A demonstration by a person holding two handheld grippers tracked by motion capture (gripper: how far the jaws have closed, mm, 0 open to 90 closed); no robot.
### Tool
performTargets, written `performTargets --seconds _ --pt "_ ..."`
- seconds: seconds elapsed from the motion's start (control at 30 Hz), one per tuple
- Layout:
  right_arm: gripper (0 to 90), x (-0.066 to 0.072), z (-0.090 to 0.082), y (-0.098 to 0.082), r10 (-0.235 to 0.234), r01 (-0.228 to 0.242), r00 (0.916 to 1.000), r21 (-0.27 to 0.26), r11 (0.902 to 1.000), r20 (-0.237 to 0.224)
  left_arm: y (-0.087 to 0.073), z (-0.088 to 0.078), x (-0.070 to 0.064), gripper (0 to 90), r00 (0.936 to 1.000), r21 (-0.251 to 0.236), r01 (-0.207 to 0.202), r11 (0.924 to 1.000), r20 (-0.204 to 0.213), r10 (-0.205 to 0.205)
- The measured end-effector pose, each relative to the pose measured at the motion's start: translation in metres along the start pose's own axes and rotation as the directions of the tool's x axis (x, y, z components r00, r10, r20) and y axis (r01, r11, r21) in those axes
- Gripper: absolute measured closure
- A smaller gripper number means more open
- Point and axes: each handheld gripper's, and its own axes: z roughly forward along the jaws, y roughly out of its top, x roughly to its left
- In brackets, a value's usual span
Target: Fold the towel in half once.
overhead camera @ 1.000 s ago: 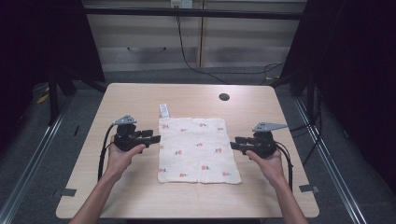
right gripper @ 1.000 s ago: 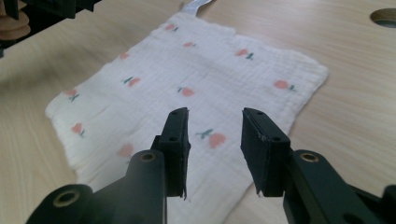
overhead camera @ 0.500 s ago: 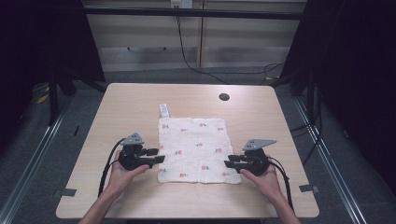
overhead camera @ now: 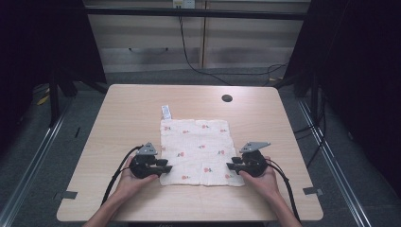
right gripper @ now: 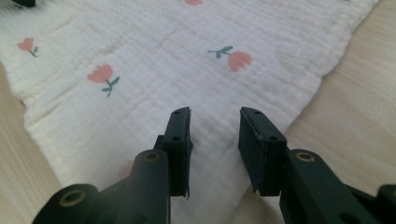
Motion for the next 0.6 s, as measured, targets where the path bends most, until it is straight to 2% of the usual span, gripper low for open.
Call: performTargets --seconds 0.07,0.23,0.3,0.43,0.5,0.6 --pt "65.4 0.001 -0.001 -0.003 0.008 -0.008 0.9999 -0.015 0.9999 -0.011 -0.001 -0.001 0.0 64.9 1.0 -0.002 0.003 1.0 0.002 -0.003" --pt "68.3 0.009 -0.004 -0.007 -0.02 0.02 0.9994 -0.007 0.9998 -0.027 -0.005 -0.004 -0.001 67.3 1.0 -0.006 -0.002 1.0 -0.005 0.002" --pt "68.5 0.011 -0.006 -0.008 0.001 -0.001 0.9996 0.0 1.0 -0.029 -0.006 -0.005 -0.003 67.2 1.0 -0.012 -0.002 0.9999 -0.009 0.002" --pt "71.6 0.018 -0.01 -0.013 -0.007 0.007 0.9994 0.0 1.0 -0.035 -0.007 -0.004 -0.005 67.3 0.9997 -0.019 0.009 0.9998 -0.022 -0.01" --pt "71.6 0.021 -0.013 -0.016 -0.017 0.017 0.9991 0.0 0.9998 -0.037 -0.008 -0.005 -0.008 67.5 0.9999 -0.01 0.004 0.9999 -0.016 -0.004" --pt "72.0 0.024 -0.017 -0.02 -0.013 0.013 0.9988 0.005 0.9999 -0.048 -0.013 -0.008 -0.017 67.5 0.9996 -0.011 -0.028 0.9995 -0.006 0.028"
